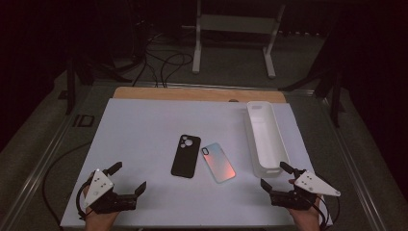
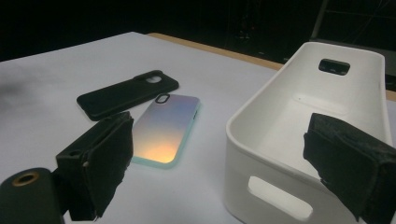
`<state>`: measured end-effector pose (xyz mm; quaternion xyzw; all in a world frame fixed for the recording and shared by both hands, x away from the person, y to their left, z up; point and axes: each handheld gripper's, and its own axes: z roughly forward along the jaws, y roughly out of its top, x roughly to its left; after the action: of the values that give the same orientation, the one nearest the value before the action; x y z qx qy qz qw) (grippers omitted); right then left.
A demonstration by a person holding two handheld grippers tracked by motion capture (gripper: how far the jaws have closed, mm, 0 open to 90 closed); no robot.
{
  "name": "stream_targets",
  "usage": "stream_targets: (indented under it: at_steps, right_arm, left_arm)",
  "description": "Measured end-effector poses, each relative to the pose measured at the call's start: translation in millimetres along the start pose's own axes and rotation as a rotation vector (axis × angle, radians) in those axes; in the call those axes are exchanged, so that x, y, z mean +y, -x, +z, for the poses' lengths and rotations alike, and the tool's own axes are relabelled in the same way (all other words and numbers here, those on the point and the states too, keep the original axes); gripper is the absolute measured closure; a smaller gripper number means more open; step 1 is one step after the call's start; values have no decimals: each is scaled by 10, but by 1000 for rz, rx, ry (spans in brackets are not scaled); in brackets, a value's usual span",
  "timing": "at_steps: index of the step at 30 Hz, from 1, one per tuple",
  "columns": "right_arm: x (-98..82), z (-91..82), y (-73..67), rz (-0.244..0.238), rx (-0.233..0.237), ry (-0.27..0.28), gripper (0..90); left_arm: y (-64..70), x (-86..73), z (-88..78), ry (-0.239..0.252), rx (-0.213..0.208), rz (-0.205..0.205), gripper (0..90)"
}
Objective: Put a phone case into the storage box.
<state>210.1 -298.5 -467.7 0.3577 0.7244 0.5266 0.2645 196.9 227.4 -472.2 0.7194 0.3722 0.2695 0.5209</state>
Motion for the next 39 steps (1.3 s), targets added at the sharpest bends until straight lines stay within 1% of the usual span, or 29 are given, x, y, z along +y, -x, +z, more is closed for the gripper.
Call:
stream_targets:
  at_steps: [3, 4, 6, 10, 15, 19, 20, 26, 27, 30, 32, 39]
  right_arm:
    - [-2, 5, 2, 1, -6, -7, 84]
    - [0, 7, 3, 9, -4, -6, 84]
    - [2, 9, -2, 8, -8, -9, 84]
    - [1, 22, -7, 7, -6, -16, 84]
    - [14, 29, 0, 12, -9, -17, 84]
    - [73, 32, -24, 15, 0, -11, 84]
    - [107, 44, -40, 15, 2, -20, 84]
    - [182, 100, -72, 12, 20, -29, 84]
    - [207, 126, -80, 7, 21, -41, 84]
    - [232, 150, -89, 1, 19, -48, 84]
    - [270, 188, -91, -1, 19, -64, 84]
    - [345, 268, -103, -5, 19, -72, 84]
  left_arm:
    - [7, -6, 3, -5, 0, 6, 0]
    - [9, -5, 3, -3, 0, 6, 0]
    - [5, -8, 3, -1, -4, 3, 0]
    - [1, -4, 4, -13, 9, 2, 0]
    - [-5, 0, 1, -8, 14, 5, 0]
    - [-11, -4, 7, -8, 18, 5, 0]
    - [-11, -3, 6, -9, 18, 6, 0]
    - [-10, -3, 1, -10, 29, 9, 0]
    - [-10, -3, 0, -9, 32, 10, 0]
    - [-12, -5, 4, -7, 33, 12, 0]
    - [-11, -7, 6, -6, 35, 14, 0]
    - [-11, -7, 5, -4, 38, 17, 0]
